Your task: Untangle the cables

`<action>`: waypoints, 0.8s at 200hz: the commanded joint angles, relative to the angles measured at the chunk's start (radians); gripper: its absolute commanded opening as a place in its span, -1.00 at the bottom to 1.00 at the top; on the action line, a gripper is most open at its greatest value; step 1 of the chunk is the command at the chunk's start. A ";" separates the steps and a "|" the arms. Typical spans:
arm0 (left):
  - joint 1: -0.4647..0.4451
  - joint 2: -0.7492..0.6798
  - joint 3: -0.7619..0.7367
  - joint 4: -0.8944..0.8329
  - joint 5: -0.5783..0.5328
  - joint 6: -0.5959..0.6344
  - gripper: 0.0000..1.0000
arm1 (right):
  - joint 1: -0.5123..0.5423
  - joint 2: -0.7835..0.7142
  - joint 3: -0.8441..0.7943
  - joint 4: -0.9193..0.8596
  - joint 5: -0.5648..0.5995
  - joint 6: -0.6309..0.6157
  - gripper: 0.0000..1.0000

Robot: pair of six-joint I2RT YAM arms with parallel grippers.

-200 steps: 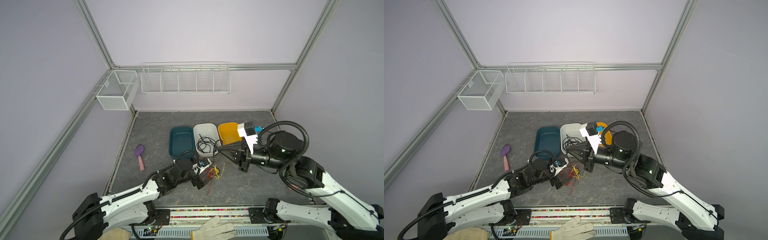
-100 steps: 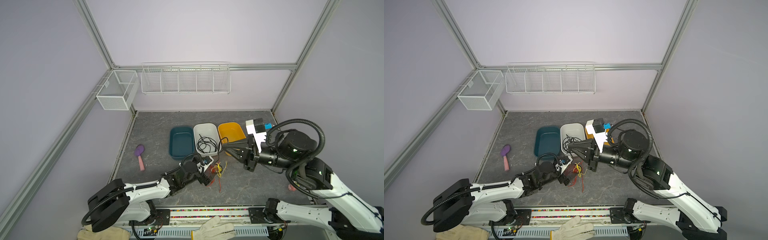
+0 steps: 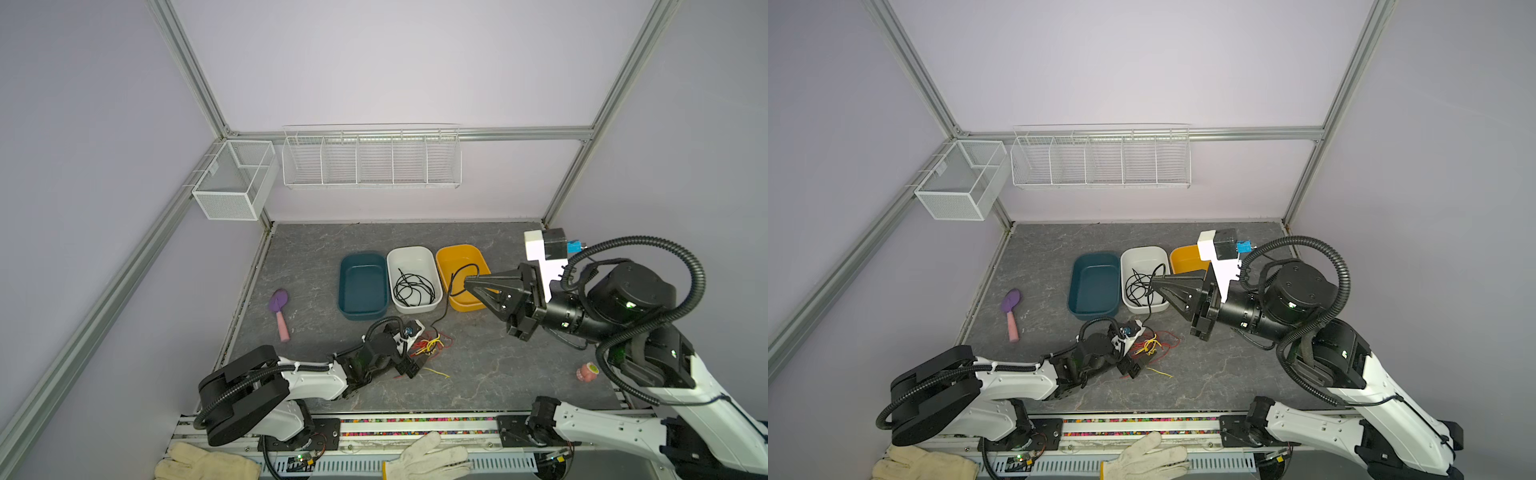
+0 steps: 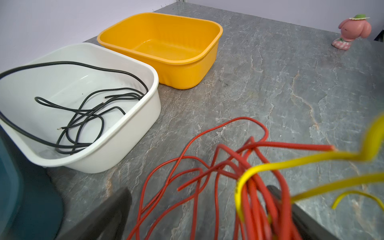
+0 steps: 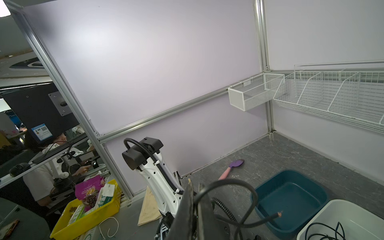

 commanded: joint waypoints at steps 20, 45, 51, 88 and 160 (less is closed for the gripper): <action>-0.004 0.039 -0.029 0.068 -0.034 -0.028 0.96 | -0.001 -0.033 0.025 0.005 0.046 0.019 -0.86; -0.005 0.047 -0.023 0.081 0.007 -0.052 0.80 | -0.001 -0.032 0.006 0.015 0.042 0.028 -0.86; -0.006 0.047 -0.019 0.081 0.014 -0.059 0.75 | -0.001 -0.031 0.004 0.015 0.039 0.030 -0.86; -0.005 0.036 -0.019 0.111 0.006 -0.062 0.57 | -0.002 -0.029 -0.013 0.023 0.028 0.037 -0.86; -0.007 0.020 -0.059 0.210 0.024 -0.076 -0.23 | -0.002 -0.073 -0.050 0.053 0.059 0.039 -0.86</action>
